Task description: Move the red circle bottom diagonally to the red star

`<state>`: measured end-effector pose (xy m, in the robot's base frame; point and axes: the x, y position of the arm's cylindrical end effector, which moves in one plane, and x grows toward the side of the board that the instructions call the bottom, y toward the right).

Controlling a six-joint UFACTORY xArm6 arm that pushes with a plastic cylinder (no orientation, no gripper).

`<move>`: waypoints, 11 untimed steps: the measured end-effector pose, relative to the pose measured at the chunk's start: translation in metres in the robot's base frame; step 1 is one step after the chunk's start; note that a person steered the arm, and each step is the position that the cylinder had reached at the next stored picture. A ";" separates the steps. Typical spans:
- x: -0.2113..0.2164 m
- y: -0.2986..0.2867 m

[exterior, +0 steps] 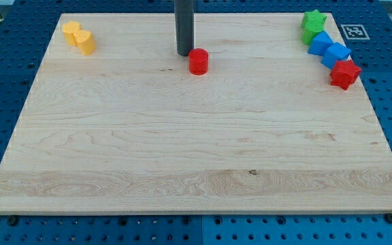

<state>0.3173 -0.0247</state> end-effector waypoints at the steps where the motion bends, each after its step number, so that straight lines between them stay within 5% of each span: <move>1: 0.029 0.021; 4: 0.073 0.013; 7: 0.041 0.049; 11: 0.120 0.089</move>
